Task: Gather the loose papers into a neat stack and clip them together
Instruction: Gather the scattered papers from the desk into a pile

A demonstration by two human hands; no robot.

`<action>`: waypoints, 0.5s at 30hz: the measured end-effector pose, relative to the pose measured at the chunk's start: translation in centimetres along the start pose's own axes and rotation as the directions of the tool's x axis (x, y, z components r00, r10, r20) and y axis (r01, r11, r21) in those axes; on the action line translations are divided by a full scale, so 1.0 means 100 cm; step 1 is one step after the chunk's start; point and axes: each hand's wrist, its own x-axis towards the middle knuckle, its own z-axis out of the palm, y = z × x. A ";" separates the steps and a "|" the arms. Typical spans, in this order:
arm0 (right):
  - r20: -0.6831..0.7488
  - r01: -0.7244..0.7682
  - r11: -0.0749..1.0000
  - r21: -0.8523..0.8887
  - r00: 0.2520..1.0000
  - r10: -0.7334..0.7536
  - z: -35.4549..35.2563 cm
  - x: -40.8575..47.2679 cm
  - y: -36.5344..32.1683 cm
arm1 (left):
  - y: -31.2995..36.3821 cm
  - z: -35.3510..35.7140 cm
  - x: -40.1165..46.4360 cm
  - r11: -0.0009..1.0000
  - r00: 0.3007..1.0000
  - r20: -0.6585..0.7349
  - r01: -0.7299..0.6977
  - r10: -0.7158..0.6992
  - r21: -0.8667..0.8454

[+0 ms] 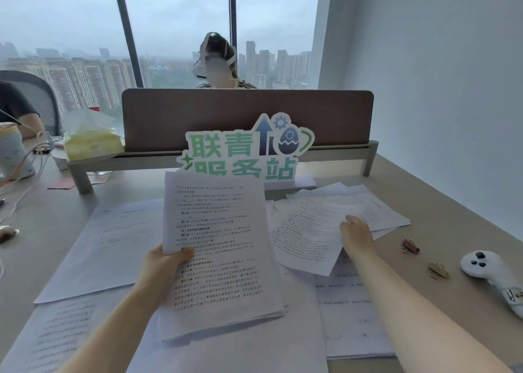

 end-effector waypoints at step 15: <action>0.619 0.574 0.350 -0.740 0.785 0.019 -0.022 0.005 -0.003 | -0.011 0.016 0.015 1.000 0.999 -0.013 0.030 -0.029 0.005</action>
